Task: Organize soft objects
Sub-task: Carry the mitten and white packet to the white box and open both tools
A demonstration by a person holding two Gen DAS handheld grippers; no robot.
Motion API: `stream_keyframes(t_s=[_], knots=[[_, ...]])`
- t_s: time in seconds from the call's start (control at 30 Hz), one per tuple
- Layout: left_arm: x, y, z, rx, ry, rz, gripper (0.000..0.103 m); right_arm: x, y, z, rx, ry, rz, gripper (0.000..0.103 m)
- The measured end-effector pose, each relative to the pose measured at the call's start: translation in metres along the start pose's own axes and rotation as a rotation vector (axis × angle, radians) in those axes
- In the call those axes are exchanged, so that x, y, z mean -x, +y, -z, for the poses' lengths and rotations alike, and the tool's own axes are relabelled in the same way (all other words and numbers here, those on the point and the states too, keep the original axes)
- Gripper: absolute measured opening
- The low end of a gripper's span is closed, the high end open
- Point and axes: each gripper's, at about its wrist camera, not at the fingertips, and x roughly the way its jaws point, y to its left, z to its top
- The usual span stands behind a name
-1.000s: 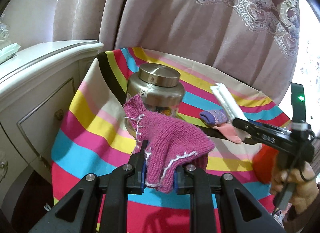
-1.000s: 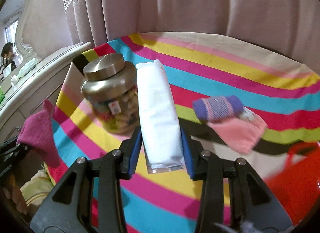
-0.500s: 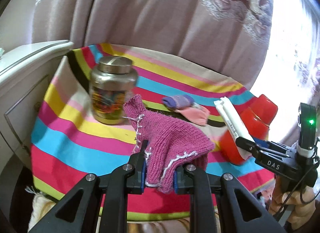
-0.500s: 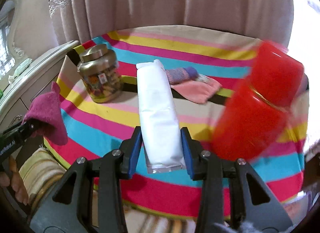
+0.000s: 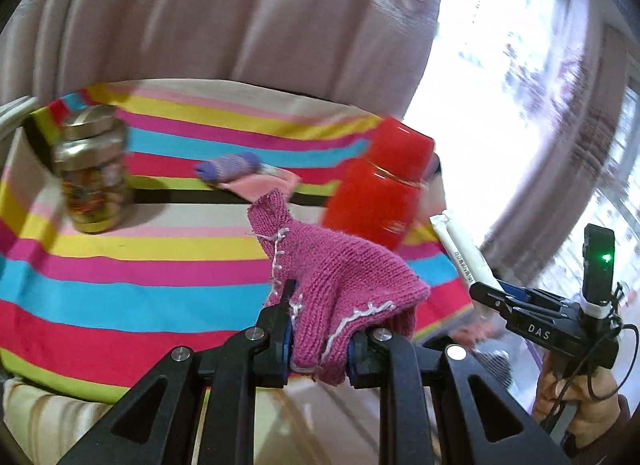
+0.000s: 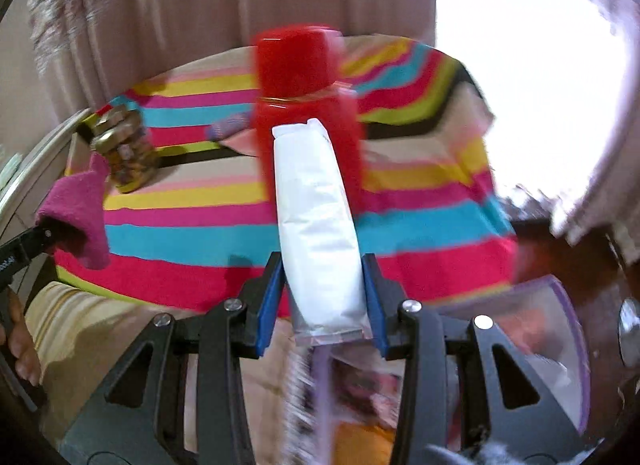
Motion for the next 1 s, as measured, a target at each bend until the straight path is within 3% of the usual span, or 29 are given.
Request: stream_keyframes(t_s=[0.33, 0.77, 0.87, 0.93, 1.0], knots=[[-0.031, -0.08, 0.021, -0.114, 0.116, 0.177, 0.021, 0.036, -0.09, 0.054, -0.149, 0.079, 0.134, 0.043], [-0.057, -0.151, 0.037, -0.241, 0.204, 0.294, 0.026, 0.041, -0.124, 0.11, -0.202, 0.2, 0.141, 0.043], [-0.067, -0.159, 0.039, -0.258, 0.243, 0.305, 0.041, 0.045, -0.128, 0.116, -0.21, 0.209, 0.141, 0.043], [-0.072, -0.162, 0.042, -0.26, 0.264, 0.304, 0.061, 0.043, -0.13, 0.118, -0.213, 0.229, 0.135, 0.043], [-0.073, -0.163, 0.043, -0.263, 0.266, 0.292, 0.063, 0.045, -0.13, 0.12, -0.21, 0.233, 0.135, 0.043]])
